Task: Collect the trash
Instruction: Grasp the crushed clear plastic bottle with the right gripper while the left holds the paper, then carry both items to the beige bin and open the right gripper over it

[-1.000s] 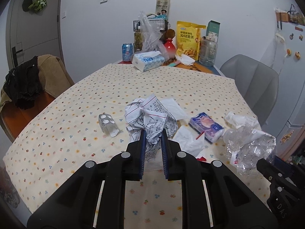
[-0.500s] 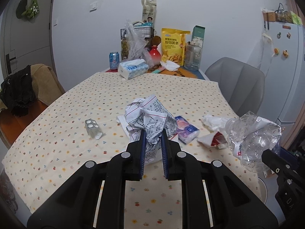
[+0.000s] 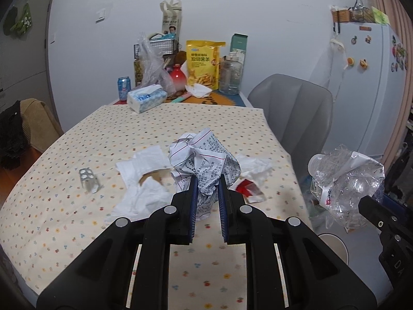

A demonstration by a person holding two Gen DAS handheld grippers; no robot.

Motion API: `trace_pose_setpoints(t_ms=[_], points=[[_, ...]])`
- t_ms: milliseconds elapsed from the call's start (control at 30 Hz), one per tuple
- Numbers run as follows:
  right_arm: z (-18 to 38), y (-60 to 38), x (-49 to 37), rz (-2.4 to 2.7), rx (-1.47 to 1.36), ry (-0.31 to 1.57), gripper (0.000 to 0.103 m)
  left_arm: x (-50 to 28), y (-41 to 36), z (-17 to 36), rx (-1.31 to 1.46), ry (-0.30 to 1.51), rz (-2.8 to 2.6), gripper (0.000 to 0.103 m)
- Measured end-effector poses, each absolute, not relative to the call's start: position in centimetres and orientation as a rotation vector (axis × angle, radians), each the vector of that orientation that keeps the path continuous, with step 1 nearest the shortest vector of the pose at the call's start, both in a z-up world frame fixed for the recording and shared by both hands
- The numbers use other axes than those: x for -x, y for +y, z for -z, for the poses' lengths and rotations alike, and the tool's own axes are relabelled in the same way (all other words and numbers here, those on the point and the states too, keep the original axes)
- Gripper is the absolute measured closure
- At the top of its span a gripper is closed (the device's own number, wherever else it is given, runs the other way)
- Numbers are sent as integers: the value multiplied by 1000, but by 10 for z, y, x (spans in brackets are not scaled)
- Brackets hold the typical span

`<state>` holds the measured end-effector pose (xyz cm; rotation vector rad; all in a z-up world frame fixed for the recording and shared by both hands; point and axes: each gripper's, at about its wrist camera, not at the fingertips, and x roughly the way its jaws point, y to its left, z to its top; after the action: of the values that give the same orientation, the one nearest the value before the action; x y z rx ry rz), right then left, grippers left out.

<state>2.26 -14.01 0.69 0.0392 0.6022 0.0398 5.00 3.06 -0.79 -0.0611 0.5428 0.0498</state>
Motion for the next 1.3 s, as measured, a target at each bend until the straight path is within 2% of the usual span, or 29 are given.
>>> trace_pose_setpoints(t_ms=[633,1300], points=[[-5,-232,-4,150,-102,591,81,-63,-69,11,1,559,131,88],[36,-361,1,364,-242,635,81,-93,-213,40,-123,650,338,88]])
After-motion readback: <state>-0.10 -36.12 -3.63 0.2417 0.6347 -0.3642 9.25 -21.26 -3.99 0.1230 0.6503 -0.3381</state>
